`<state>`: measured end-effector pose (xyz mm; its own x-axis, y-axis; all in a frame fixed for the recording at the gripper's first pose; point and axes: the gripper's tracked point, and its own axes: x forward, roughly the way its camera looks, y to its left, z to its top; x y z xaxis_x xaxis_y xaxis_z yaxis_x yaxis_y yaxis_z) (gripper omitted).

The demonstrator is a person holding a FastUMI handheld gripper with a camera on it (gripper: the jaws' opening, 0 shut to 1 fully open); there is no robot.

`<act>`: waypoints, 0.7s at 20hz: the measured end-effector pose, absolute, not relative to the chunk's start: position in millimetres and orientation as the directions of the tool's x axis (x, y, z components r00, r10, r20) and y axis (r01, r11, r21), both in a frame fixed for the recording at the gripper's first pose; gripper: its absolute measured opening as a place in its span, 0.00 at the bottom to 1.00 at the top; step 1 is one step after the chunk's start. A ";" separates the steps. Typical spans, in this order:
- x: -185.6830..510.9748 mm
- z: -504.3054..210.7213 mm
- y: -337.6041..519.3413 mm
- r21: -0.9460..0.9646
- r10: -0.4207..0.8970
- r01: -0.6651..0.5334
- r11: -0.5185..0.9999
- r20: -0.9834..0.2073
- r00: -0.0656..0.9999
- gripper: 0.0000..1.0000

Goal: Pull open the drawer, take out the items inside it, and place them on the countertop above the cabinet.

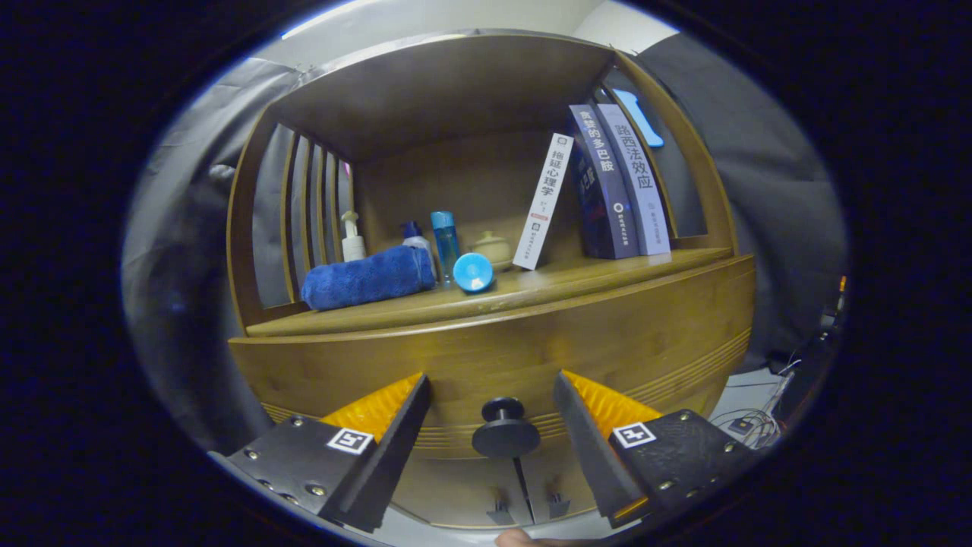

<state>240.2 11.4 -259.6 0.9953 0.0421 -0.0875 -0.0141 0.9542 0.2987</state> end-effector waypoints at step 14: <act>247.6 -272.0 10.4 0.256 0.002 0.020 0.967 -0.085 0.996 0.99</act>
